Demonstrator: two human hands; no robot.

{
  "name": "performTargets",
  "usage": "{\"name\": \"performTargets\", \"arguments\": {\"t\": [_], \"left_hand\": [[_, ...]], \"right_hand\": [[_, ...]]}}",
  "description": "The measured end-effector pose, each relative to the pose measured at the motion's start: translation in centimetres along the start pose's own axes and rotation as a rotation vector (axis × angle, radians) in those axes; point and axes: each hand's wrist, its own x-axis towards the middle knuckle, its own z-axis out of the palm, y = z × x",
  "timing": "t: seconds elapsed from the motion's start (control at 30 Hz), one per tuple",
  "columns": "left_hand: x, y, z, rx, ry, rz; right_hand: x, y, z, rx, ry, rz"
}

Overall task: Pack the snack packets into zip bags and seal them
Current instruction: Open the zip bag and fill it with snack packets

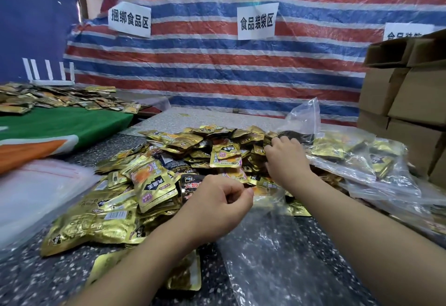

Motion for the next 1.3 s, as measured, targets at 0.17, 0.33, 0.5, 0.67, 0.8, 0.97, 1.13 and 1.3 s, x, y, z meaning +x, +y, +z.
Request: {"name": "performTargets", "arguments": {"t": [0.17, 0.33, 0.5, 0.67, 0.8, 0.97, 1.13, 1.3], "left_hand": [[0.1, -0.1, 0.1, 0.004, 0.000, -0.012], [0.2, -0.3, 0.0, 0.017, -0.004, -0.017], [0.2, -0.4, 0.0, 0.015, -0.039, -0.010], [0.1, 0.0, 0.1, 0.027, -0.048, 0.023], [-0.1, 0.2, 0.1, 0.034, -0.061, 0.036], [-0.1, 0.4, 0.1, -0.013, -0.036, 0.041], [0.0, 0.4, 0.1, -0.067, 0.002, 0.023], [0.3, 0.5, 0.0, -0.134, 0.119, 0.003]], "right_hand": [[-0.7, 0.4, 0.3, 0.038, 0.079, -0.002], [-1.9, 1.6, -2.0, 0.561, 0.181, 0.197], [-4.3, 3.2, -6.4, 1.597, 0.186, 0.566], [-8.6, 4.2, -8.4, 2.155, 0.059, 0.509], [-11.1, 3.7, -7.4, 2.066, 0.090, 0.422], [-12.1, 4.4, -6.8, 1.818, 0.031, 0.186], [-12.6, 4.5, -7.2, 1.461, -0.106, 0.081], [-13.0, 4.4, -7.8, 1.248, -0.256, 0.041]]}}
